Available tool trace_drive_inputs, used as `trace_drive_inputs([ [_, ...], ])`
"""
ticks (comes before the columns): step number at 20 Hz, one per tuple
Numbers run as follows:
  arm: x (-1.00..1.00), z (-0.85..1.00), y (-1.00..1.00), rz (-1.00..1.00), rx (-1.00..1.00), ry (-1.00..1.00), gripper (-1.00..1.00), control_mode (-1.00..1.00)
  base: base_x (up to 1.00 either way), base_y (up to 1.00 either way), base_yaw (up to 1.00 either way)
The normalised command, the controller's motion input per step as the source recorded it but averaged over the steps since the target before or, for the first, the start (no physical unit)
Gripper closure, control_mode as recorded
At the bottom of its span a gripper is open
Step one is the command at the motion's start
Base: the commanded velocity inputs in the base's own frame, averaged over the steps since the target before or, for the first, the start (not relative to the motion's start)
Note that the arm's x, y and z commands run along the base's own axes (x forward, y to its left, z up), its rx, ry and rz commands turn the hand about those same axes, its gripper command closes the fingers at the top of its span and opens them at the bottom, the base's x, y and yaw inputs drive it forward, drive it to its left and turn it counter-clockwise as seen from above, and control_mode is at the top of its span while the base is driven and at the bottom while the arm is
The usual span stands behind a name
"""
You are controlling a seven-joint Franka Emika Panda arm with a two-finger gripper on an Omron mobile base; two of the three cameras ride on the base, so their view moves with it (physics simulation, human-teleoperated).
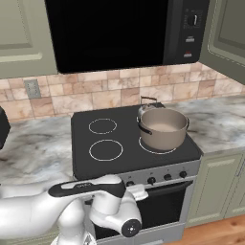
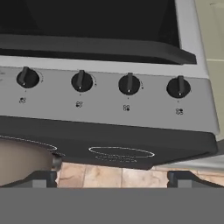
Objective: Pick the kettle from the cabinet and place it on a stove burner. Then pick the pot from the counter and place it on another stove burner. Finally, turn both burners on.
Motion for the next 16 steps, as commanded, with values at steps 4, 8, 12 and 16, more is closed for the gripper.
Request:
trace_drive_inputs([
  [4, 0.21, -0.25, 0.0, 0.0, 0.0, 0.0, -1.0, -1.0, 0.0, 0.0, 0.0],
  [8, 0.02, -0.34, 0.0, 0.0, -0.01, 0.0, -1.0, -1.0, 0.0, 0.0, 0.0],
  [12, 0.0, -0.28, 0.01, 0.0, -0.02, 0.0, -1.0, -1.0, 0.0, 0.0, 0.0],
  [16, 0.16, -0.02, 0.0, 0.0, 0.0, 0.0, -1.0, -1.0, 0.0, 0.0, 0.0],
])
